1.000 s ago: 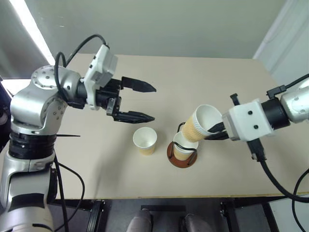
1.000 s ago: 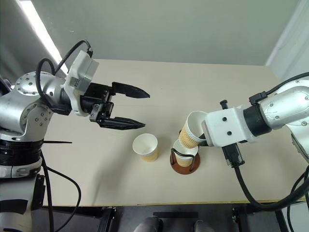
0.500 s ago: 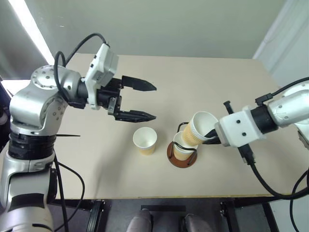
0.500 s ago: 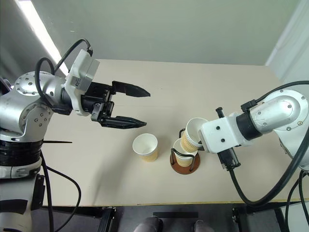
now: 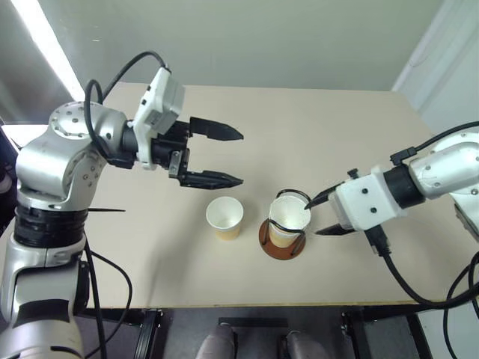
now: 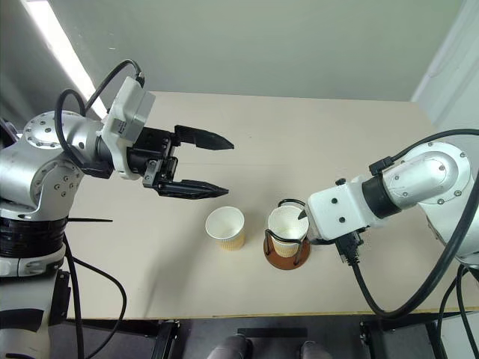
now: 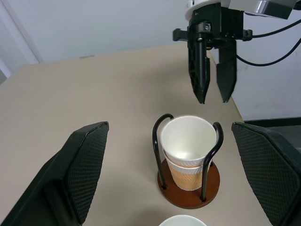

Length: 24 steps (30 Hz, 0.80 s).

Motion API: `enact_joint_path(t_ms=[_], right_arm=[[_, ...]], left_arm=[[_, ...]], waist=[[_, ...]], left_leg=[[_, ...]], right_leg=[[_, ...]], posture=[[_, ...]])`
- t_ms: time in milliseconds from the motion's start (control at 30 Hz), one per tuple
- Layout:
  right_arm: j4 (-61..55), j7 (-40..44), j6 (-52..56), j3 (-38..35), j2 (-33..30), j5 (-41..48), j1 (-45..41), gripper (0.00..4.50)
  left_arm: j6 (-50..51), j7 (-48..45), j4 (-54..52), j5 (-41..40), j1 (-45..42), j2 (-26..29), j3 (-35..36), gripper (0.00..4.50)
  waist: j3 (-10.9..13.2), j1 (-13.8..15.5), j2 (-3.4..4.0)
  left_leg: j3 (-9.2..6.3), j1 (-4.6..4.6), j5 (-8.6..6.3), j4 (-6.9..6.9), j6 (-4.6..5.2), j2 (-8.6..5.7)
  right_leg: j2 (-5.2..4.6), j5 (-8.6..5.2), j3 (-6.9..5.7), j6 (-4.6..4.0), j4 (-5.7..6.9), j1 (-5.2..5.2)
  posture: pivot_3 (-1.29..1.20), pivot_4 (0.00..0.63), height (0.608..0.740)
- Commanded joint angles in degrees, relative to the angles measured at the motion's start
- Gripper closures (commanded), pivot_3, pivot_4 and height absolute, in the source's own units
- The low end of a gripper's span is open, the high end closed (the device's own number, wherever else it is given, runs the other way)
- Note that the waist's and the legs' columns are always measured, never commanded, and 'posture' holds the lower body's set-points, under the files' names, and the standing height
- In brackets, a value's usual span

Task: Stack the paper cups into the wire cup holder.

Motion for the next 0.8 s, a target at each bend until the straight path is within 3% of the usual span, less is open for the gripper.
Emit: enact_joint_path(t_ms=[33,133,367,600,800], right_arm=[[-0.8,0.2,0.2,-0.6,0.1,0.2,-0.3,0.92],[-0.5,-0.3,0.6,-0.9,0.5,0.3,-0.5,0.05],[4.6,-6.4,3.2,-4.9,3.8,0.3,-3.9,0.05],[0.7,-10.0,16.1,-10.6,7.2,12.4,-5.0,0.05],[0.7,-12.2,18.8,-11.0,7.5,15.7,-5.5,0.05]], left_arm=[[-0.6,0.1,-1.1,-0.6,-0.5,-0.1,1.3,0.0],[-0.6,0.3,-0.9,-0.4,-0.8,-0.4,1.1,0.0],[-0.6,3.0,-4.3,0.5,0.2,0.5,1.7,0.0],[-0.4,0.8,-10.6,-0.6,9.2,6.9,3.4,0.0],[-2.5,-4.1,-7.6,1.7,13.1,11.2,1.6,0.0]], waist=[[0.0,0.0,0.0],[0.0,0.0,0.0],[0.0,0.0,0.0],[0.0,-0.4,0.01],[0.0,-0.3,0.01]], left_leg=[[0.0,0.0,0.0,0.0,0.0,0.0],[0.0,0.0,0.0,0.0,0.0,0.0],[0.0,0.01,0.01,0.01,-0.01,0.0],[0.01,-0.01,0.03,-0.2,-0.06,0.02],[-0.01,0.01,0.06,-0.13,-0.1,0.01]], right_leg=[[0.0,0.0,0.0,0.0,0.0,0.0],[0.0,0.0,0.0,0.0,0.0,0.0],[0.0,0.0,0.0,0.0,0.01,0.0],[0.04,-0.03,0.0,-0.06,-0.02,-0.1],[0.03,-0.04,0.01,-0.08,0.02,-0.08]], posture=[[0.0,0.15,0.74],[0.0,0.15,0.74],[0.0,0.15,0.74],[0.0,0.15,0.74],[0.0,0.15,0.74]])
